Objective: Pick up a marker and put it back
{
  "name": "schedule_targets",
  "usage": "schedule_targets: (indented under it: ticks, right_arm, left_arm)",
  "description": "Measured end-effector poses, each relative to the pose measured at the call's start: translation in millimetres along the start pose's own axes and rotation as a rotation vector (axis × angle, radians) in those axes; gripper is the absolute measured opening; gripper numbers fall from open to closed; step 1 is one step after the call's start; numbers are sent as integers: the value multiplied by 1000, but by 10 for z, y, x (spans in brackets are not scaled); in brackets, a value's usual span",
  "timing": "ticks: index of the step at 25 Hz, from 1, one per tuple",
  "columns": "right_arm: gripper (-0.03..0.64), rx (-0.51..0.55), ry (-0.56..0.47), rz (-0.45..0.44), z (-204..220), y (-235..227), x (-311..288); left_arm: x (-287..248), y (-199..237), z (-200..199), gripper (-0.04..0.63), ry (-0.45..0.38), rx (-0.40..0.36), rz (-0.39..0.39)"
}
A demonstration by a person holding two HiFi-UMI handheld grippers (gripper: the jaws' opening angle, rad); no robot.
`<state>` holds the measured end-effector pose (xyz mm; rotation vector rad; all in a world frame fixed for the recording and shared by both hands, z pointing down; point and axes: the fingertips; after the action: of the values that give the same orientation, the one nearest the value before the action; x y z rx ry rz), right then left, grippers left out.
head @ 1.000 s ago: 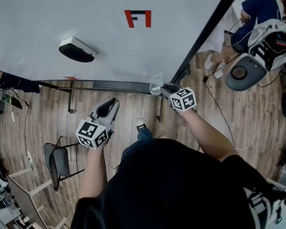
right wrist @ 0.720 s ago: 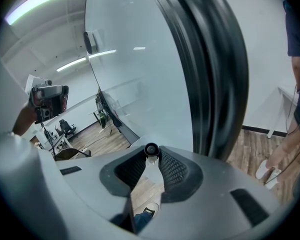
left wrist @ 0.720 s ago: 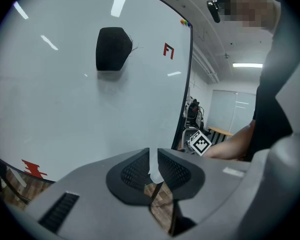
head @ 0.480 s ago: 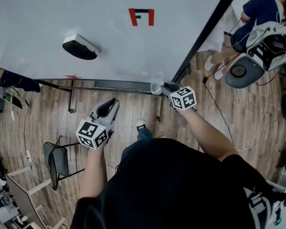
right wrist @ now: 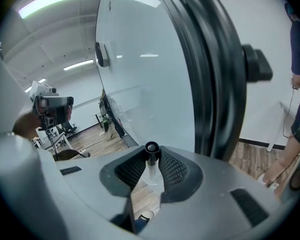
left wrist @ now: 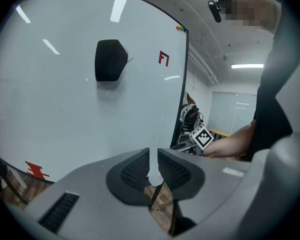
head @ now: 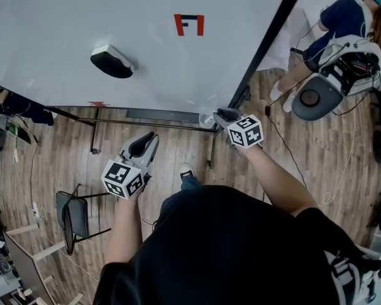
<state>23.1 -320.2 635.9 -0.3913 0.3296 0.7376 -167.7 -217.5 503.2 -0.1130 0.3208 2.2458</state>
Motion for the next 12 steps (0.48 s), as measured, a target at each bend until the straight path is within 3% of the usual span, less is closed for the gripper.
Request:
schedule_targets:
  ticks: [12]
  right_arm:
    - [72, 89, -151, -28, -646, 342, 617]
  left_arm:
    - [114, -356, -74, 60, -36, -24, 15]
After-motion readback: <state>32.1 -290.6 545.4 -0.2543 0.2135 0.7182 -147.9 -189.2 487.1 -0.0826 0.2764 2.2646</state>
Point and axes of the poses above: the fingertips, and each gripper's own axes: x backward along the fingers, y to its left, z out of its underside, and after that the axes turned 7 degrees about -y, right-handed
